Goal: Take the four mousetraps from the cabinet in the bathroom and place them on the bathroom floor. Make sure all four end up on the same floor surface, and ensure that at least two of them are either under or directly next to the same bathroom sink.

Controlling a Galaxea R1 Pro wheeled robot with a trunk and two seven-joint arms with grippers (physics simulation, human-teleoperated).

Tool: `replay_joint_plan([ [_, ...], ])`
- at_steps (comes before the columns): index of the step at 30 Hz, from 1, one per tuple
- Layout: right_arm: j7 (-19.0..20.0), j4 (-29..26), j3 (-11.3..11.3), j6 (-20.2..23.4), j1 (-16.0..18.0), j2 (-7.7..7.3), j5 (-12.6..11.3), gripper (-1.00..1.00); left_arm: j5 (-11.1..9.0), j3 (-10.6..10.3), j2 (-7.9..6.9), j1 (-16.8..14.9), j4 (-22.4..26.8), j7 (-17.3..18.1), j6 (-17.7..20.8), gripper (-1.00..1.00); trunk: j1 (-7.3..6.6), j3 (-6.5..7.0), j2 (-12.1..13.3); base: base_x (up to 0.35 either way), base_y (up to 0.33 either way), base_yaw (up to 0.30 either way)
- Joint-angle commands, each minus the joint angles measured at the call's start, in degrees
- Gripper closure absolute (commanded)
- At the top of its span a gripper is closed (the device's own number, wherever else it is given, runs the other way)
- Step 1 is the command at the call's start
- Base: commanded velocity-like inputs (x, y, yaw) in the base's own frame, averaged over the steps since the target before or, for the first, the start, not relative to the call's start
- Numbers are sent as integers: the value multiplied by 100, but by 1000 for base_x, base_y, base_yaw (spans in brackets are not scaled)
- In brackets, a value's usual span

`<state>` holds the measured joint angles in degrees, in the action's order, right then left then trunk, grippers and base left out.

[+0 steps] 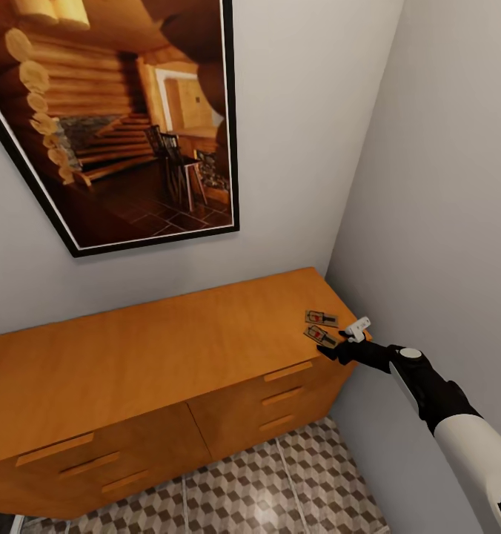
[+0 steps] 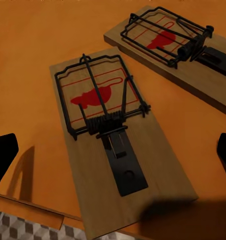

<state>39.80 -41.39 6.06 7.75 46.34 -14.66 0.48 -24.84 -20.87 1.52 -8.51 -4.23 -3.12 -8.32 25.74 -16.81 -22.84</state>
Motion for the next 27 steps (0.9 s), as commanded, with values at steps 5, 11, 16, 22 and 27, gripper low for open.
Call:
replay_joint_plan([
  [5, 10, 35, 18, 26, -2, -9, 76, -100, -36, -49, 6, -10, -25, -5, -39, -100, 5, -12, -8, 0, 0, 0],
  [11, 10, 35, 18, 25, -2, -10, 75, 100, -38, -49, 6, -10, -25, -5, -39, -100, 5, -12, -8, 0, 0, 0],
  [16, 6, 35, 18, 25, -2, -10, 83, 100, -38, -49, 6, -10, -25, -5, -39, -100, 5, -12, -8, 0, 0, 0],
  [22, 4, 35, 18, 25, -2, -7, 84, 100, -38, -49, 6, -10, -25, -6, -39, -100, 5, -12, -8, 0, 0, 0],
  [27, 2, 35, 18, 31, -2, -1, 84, 100, -38, -49, 6, -10, -25, -5, -39, -100, 5, -12, -8, 0, 0, 0],
])
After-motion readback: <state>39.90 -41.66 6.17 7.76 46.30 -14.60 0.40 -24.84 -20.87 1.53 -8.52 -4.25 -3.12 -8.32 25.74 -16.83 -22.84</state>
